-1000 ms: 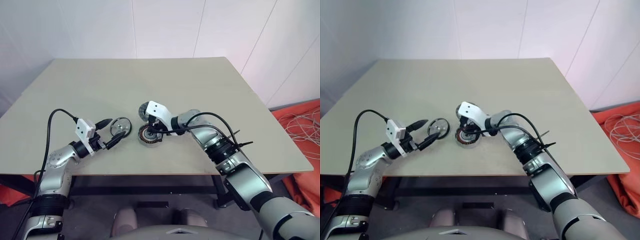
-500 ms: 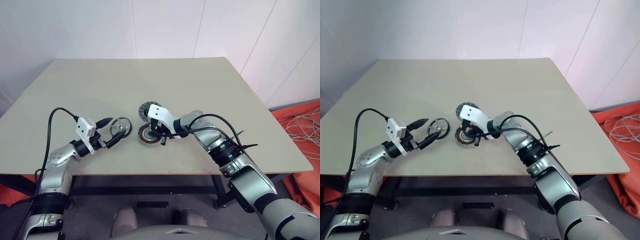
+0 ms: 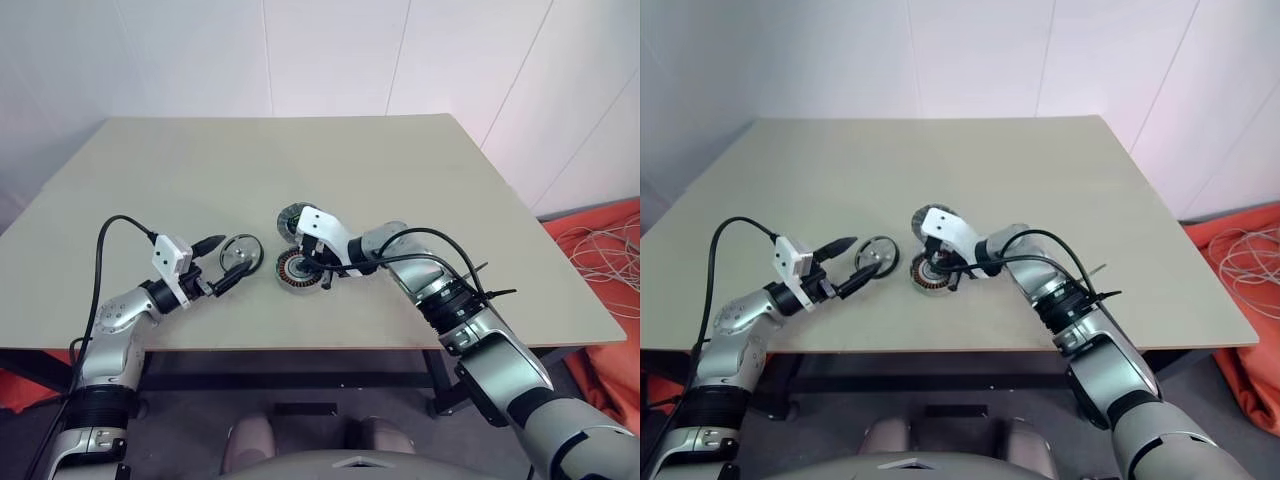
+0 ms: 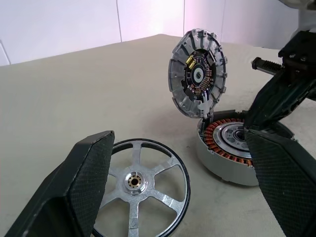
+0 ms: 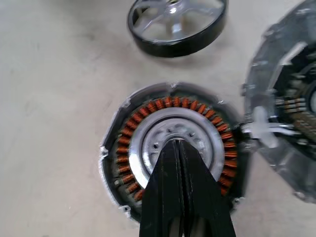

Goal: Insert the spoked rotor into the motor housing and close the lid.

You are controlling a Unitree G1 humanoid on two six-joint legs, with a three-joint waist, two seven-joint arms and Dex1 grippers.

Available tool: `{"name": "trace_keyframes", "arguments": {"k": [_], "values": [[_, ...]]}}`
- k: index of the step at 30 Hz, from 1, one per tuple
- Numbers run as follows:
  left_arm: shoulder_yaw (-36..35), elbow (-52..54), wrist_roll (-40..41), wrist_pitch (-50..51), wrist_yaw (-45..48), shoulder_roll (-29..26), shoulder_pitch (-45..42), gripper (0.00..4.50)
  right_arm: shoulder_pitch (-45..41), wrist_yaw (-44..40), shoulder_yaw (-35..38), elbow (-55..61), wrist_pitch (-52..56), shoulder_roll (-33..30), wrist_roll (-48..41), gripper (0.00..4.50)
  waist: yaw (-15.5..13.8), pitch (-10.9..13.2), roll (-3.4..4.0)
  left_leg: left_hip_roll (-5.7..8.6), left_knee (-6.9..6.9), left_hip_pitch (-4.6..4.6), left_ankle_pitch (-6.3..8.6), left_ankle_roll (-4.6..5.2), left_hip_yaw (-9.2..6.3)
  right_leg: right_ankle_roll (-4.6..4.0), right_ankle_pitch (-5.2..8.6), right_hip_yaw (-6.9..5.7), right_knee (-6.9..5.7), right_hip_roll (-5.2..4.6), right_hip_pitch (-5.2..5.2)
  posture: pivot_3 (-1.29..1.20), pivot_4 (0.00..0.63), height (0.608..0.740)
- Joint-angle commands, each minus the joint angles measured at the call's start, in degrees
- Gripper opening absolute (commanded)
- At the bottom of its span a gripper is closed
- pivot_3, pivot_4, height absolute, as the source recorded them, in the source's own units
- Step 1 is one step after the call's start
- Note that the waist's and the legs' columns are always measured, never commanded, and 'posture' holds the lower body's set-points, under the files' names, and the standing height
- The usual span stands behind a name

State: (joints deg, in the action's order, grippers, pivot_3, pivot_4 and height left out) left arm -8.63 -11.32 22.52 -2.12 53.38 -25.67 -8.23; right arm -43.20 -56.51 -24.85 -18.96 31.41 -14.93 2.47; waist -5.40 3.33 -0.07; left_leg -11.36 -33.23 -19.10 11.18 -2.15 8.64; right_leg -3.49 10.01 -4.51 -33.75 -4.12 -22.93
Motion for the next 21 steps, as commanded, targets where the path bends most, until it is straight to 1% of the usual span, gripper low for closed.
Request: {"name": "trace_keyframes", "arguments": {"k": [1,12,21], "values": [[-0.5,0.9,0.3,-0.9,-0.1,-0.3,-0.8,4.5,-1.9,1.7,1.8,-0.4,-2.1,0.7,-0.4,0.03,0.0,0.0,0.0,0.0,0.01,0.0,0.0,0.0,0.01,0.0,0.0,0.0,0.0,0.0,-0.01,0.0,0.0,0.74],[-0.6,0.8,0.3,-0.9,0.0,-0.3,-0.7,4.5,0.0,3.1,-0.9,-5.4,-5.9,1.5,1.8,0.03,0.1,0.0,0.0,0.0,0.02,-0.01,0.0,0.0,0.02,0.0,0.0,0.0,0.0,0.0,-0.03,0.0,0.0,0.74],[-0.5,0.7,0.2,-1.0,-0.1,-0.3,-0.8,4.5,-0.3,3.0,-0.2,-6.1,-6.7,1.8,1.8,0.03,0.1,0.0,0.0,0.0,0.01,0.05,0.0,0.0,0.01,0.0,0.0,0.0,0.0,0.0,0.05,0.0,0.0,0.74]]}}
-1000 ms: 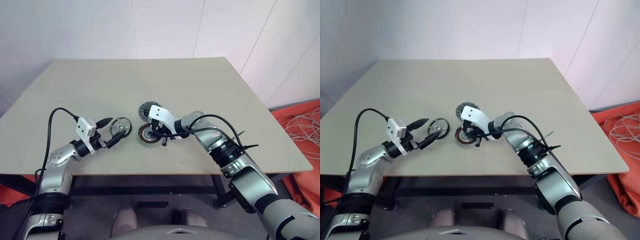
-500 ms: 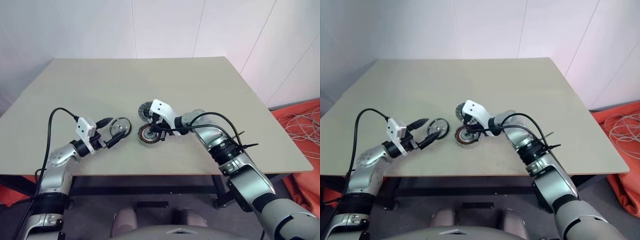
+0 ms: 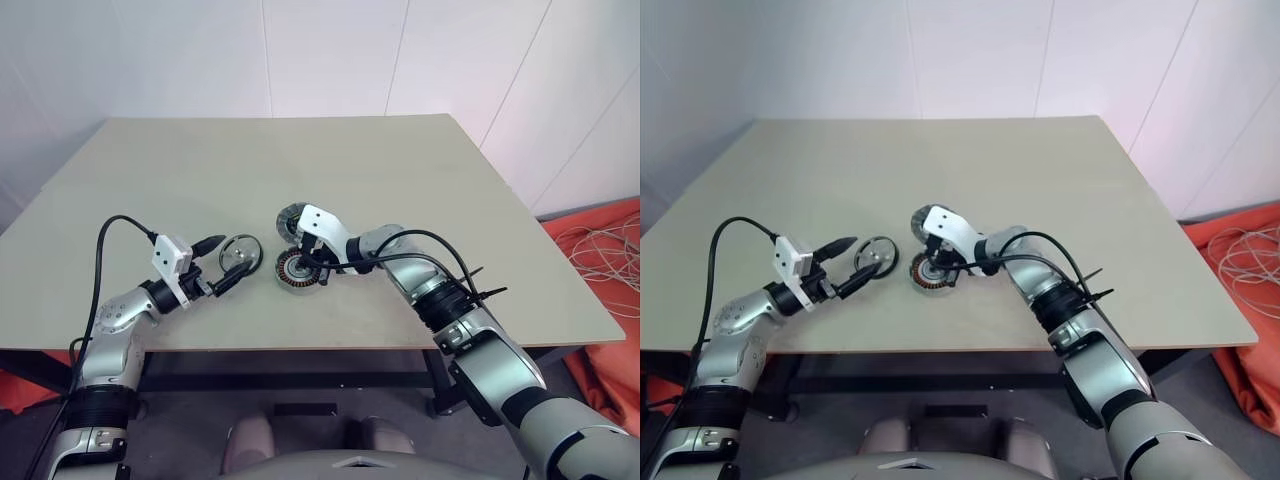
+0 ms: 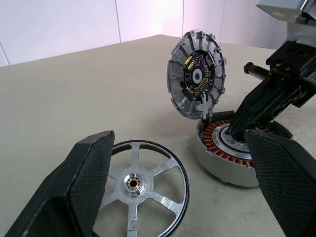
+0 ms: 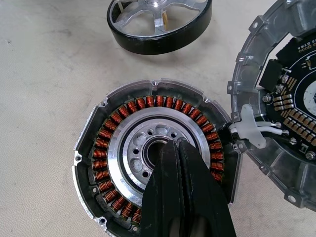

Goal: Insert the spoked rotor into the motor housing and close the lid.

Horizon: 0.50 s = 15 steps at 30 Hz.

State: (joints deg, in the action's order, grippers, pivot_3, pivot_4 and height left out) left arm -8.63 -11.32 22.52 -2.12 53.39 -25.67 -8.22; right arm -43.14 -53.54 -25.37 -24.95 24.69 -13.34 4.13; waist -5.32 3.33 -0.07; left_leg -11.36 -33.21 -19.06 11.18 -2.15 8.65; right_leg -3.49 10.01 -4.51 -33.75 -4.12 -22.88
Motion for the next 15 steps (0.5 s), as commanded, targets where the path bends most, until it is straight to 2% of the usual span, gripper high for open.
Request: {"name": "trace_keyframes", "arguments": {"k": [1,15], "values": [[-0.6,0.7,0.2,-1.0,-0.1,-0.3,-0.8,4.5,-0.7,0.0,1.0,0.4,0.2,0.2,-0.3,0.03,0.0,0.0,0.0,0.0,0.0,0.0,0.0,0.0,0.0,0.0,0.0,0.0,0.0,0.0,0.0,0.0,0.0,0.74],[-0.5,0.6,0.2,-1.0,0.0,-0.3,-0.9,4.5,1.4,-2.1,3.0,6.2,2.1,-1.3,-3.4,0.03,0.0,0.0,0.0,0.0,0.03,-0.07,0.0,0.0,0.02,0.0,0.0,-0.01,0.0,0.0,-0.08,0.0,0.0,0.74]]}}
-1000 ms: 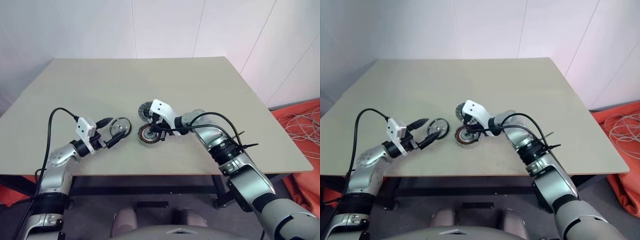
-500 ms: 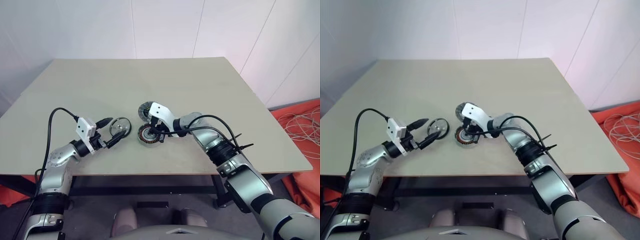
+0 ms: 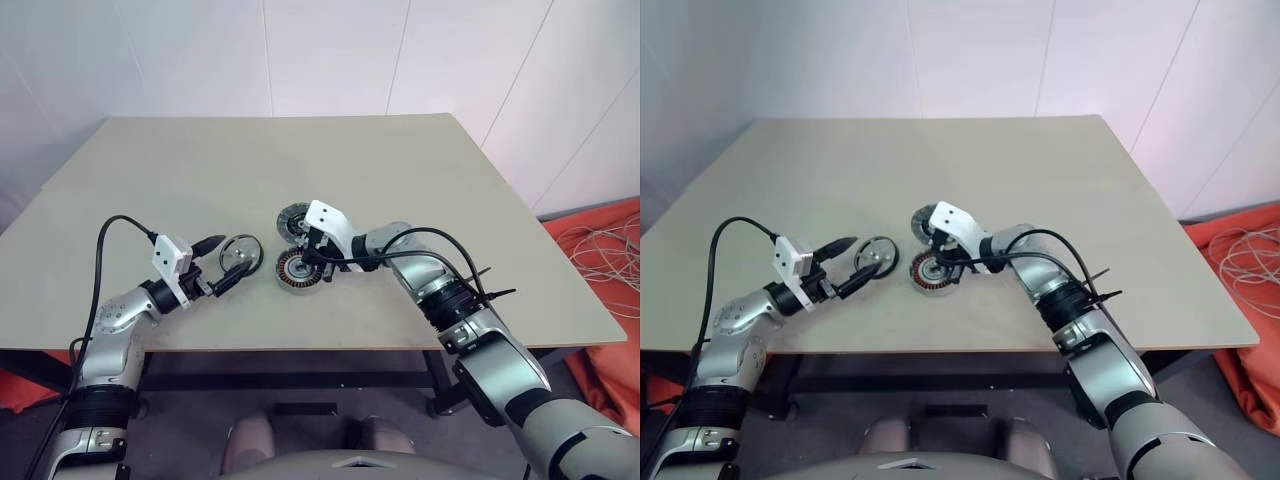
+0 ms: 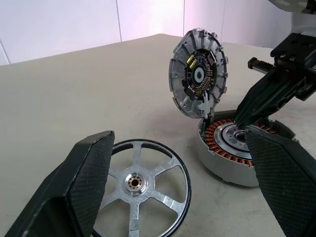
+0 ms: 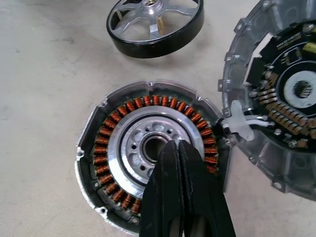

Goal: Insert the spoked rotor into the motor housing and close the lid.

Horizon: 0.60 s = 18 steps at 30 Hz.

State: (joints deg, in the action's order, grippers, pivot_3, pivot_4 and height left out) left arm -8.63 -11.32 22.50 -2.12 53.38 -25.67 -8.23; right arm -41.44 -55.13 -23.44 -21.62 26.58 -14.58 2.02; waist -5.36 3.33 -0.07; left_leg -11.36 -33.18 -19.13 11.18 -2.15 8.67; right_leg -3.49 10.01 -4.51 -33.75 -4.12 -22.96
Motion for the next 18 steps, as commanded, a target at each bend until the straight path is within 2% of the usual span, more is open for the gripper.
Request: {"name": "trace_keyframes", "arguments": {"k": [1,9,18], "values": [[-0.5,0.5,0.2,-1.0,0.0,-0.4,-0.9,4.5,-0.2,-0.6,1.0,3.1,0.4,-0.1,-1.3,0.03,0.0,0.0,0.0,0.0,0.0,0.0,0.0,0.0,0.0,0.0,0.0,0.0,0.0,0.0,0.0,0.0,0.0,0.74],[-0.5,0.3,0.2,-1.1,0.1,-0.4,-1.1,4.5,0.8,-1.6,-1.2,-0.2,-0.8,-0.6,1.0,0.03,0.0,0.0,0.0,0.0,-0.02,0.03,0.0,0.0,-0.02,0.0,0.0,0.0,0.0,0.0,0.03,0.0,0.0,0.74],[-0.7,0.1,0.1,-1.0,-0.3,-0.3,-1.3,4.5,-1.2,-0.5,3.2,1.7,0.0,0.9,-2.5,0.03,0.0,0.0,0.0,0.0,-0.02,0.03,0.0,0.0,-0.02,0.01,0.0,0.0,0.0,0.0,0.02,0.0,0.0,0.74]]}}
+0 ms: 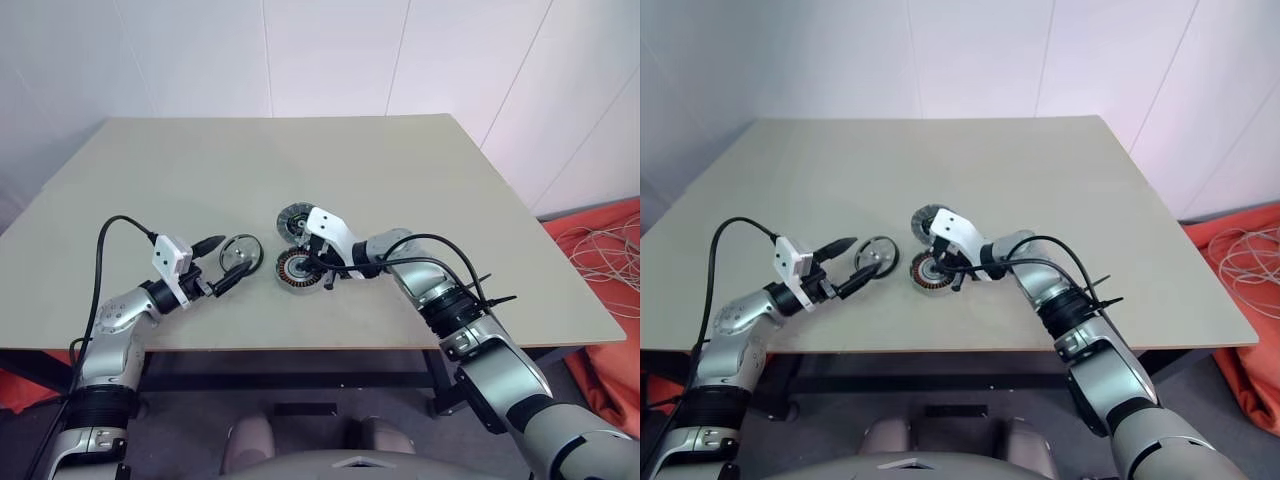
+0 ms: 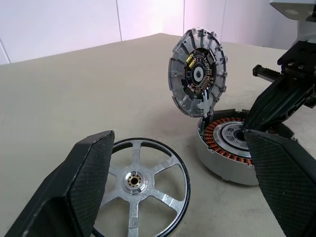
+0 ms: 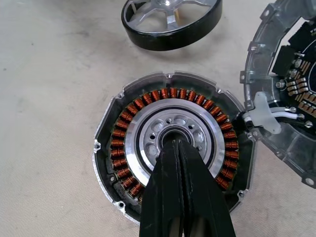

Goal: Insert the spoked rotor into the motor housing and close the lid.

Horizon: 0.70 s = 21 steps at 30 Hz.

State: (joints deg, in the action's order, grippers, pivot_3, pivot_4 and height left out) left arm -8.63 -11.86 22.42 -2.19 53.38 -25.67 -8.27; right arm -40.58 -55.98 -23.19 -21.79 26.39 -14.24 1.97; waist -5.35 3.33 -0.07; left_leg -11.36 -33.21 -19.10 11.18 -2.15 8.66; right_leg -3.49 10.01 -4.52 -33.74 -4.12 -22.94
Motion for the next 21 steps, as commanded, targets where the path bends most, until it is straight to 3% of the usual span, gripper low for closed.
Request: {"name": "trace_keyframes", "arguments": {"k": [1,10,13,16,19,21], "values": [[-0.7,0.6,0.2,-1.0,-0.4,-0.2,-1.3,4.5,-2.1,0.3,3.9,2.6,0.2,0.6,-3.2,0.03,0.0,0.0,0.0,0.0,0.0,0.0,0.0,0.0,0.0,0.0,0.0,0.0,0.0,0.0,0.0,0.0,0.0,0.74],[-2.3,0.0,0.1,2.1,-5.1,-0.4,-1.7,4.5,1.3,-1.0,9.7,11.8,2.9,-5.3,-7.8,0.03,-0.2,0.0,0.0,0.01,0.02,-0.03,0.0,0.01,0.02,0.0,0.0,0.0,0.0,0.0,-0.01,0.0,0.0,0.74],[-3.8,0.9,0.4,7.6,-12.7,0.6,-2.9,4.5,4.7,-5.8,10.4,17.7,3.9,-9.5,-11.2,0.62,-0.2,0.0,-0.01,0.03,0.02,-0.04,0.0,0.01,0.04,0.0,0.0,0.0,0.01,0.0,0.01,0.0,0.0,0.74],[-5.5,6.3,2.6,15.2,-19.0,1.3,-2.6,4.5,7.3,-7.9,11.4,22.3,5.5,-12.8,-14.0,1.63,-0.1,0.0,-0.02,0.03,0.01,-0.04,0.0,0.01,0.03,0.01,0.0,-0.02,0.01,0.0,0.02,0.0,0.0,0.74],[-8.8,12.5,11.3,25.4,-19.5,1.2,0.0,4.5,9.2,-8.6,12.2,25.4,6.7,-15.2,-15.8,2.63,0.0,0.0,-0.03,0.01,-0.01,-0.07,0.0,0.01,0.02,0.01,0.0,-0.02,0.02,0.0,0.0,0.0,0.0,0.74],[-13.0,14.5,21.1,34.7,-21.4,2.0,1.1,4.5,10.0,-8.4,12.7,26.6,6.6,-16.2,-16.4,3.42,0.1,0.0,-0.02,0.0,-0.01,-0.09,0.0,0.01,0.05,0.01,0.01,-0.02,0.01,0.0,0.02,0.0,0.0,0.74]]}}
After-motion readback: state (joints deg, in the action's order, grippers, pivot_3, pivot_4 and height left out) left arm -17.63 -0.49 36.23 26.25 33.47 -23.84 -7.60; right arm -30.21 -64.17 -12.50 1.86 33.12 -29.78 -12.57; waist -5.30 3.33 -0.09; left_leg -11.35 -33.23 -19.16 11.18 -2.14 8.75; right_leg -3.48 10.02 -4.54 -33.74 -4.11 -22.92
